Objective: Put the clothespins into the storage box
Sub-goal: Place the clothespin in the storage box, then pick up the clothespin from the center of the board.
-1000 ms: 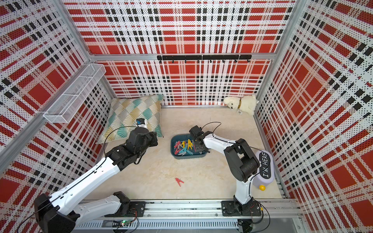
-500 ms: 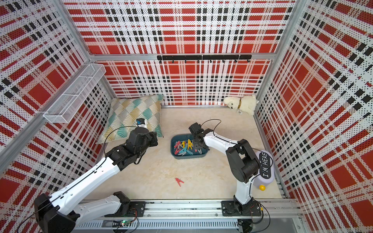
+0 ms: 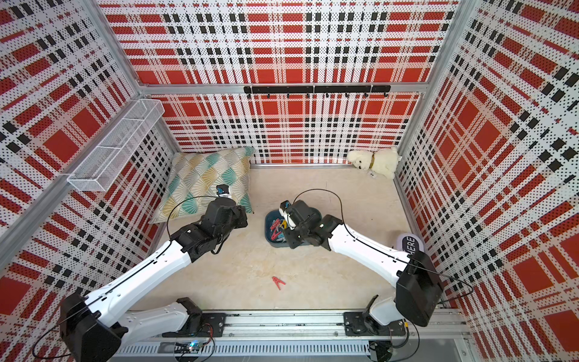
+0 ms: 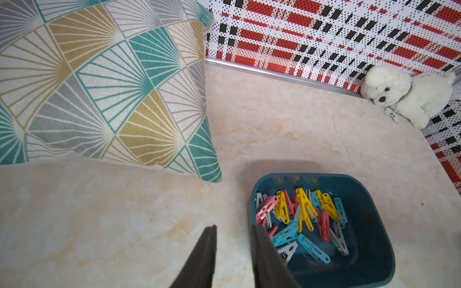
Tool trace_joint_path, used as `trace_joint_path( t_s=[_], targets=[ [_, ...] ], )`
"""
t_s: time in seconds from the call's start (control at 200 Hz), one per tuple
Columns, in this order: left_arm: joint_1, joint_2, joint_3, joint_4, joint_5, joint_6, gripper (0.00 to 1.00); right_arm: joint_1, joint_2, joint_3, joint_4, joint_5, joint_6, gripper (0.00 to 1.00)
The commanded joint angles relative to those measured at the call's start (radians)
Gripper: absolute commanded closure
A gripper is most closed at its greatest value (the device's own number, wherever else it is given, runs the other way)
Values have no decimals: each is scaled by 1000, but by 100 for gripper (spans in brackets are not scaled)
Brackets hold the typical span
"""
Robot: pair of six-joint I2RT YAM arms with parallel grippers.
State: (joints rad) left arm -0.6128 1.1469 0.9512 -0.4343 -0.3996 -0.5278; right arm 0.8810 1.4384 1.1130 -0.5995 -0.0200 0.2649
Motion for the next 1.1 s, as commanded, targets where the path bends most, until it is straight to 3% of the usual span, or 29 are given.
trace_joint_path(
  t_s=[0.0, 0.316, 0.511, 1.097],
  targets=[
    [13, 11, 28, 10, 10, 6, 70, 73, -35, -69, -6, -26, -42, 63],
    [115, -20, 0, 9, 24, -24, 70, 235, -44, -207, 51, 46, 20, 62],
    [226, -43, -69, 71, 166, -81, 70, 288, 39, -233, 108, 68, 50, 62],
    [225, -39, -40, 42, 163, -71, 70, 331, 199, -214, 143, 97, 35, 70]
  ],
)
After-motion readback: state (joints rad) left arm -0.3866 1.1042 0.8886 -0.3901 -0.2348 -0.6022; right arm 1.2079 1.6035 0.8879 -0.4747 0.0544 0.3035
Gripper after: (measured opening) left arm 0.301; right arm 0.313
